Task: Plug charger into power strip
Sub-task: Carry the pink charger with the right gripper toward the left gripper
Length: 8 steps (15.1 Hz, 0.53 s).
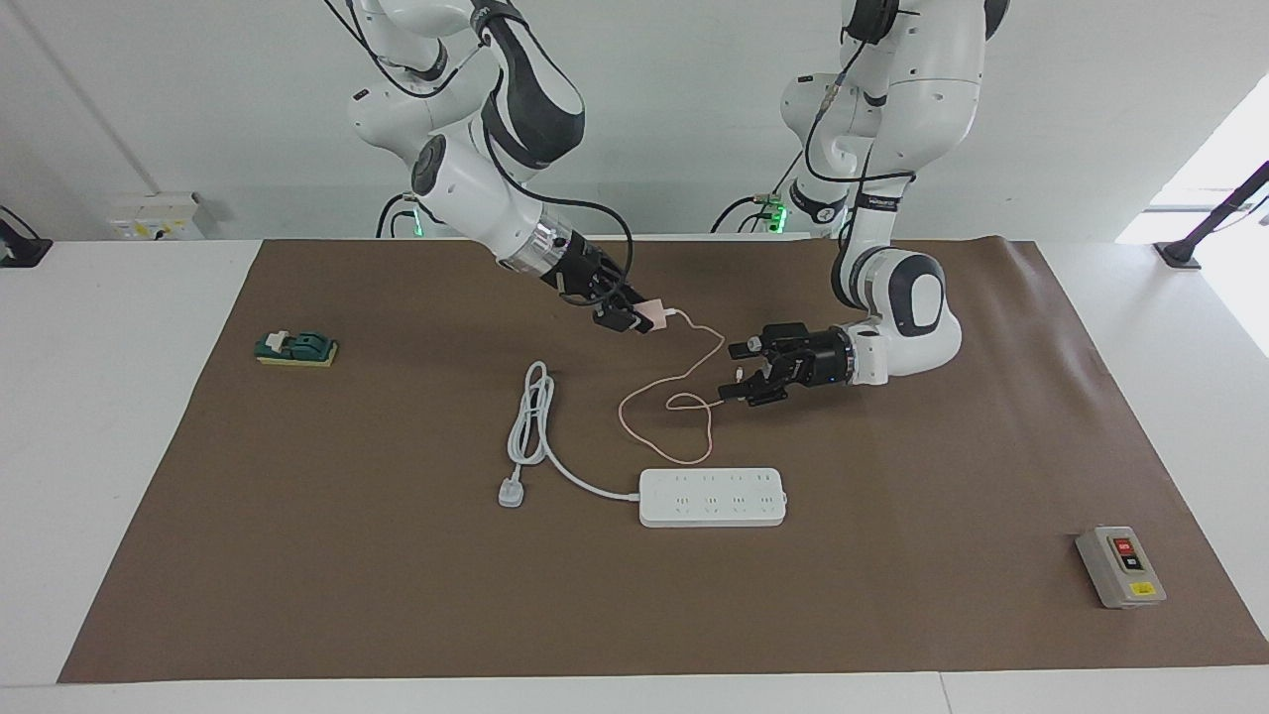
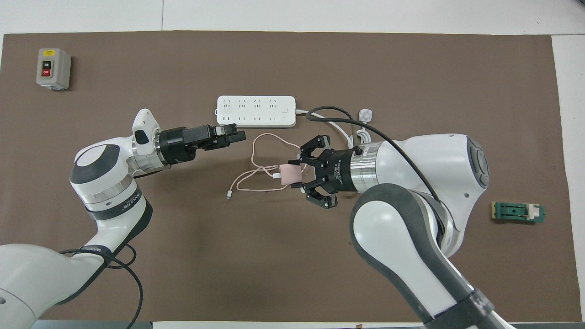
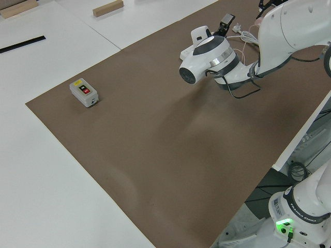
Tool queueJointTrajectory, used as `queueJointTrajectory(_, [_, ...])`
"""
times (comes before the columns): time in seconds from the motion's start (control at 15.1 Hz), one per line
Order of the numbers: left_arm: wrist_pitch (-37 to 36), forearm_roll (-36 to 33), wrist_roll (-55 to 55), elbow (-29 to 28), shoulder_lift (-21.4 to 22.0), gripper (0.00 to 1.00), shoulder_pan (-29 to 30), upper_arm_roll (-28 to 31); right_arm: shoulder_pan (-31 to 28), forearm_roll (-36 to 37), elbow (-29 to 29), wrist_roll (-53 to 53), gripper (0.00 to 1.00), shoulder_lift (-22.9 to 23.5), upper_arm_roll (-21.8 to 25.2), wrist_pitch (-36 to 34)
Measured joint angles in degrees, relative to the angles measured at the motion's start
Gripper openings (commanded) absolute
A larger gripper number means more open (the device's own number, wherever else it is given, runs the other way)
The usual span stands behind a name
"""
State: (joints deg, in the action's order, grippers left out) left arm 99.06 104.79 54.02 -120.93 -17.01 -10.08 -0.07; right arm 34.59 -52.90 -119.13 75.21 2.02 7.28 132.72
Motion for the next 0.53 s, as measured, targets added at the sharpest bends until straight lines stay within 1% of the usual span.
queueJointTrajectory(0.26, [0.0, -0.1, -0.1, -1.1, 1.3, 1.0, 0.1, 0.0, 1.8, 0.0, -1.7, 0.0, 0.0, 0.4, 0.0, 3.7])
queueJointTrajectory(0.53, [0.0, -0.1, -0.1, -1.6, 1.3, 1.0, 0.1, -0.1, 2.5, 0.0, -1.7, 0.0, 0.0, 0.5, 0.0, 4.3])
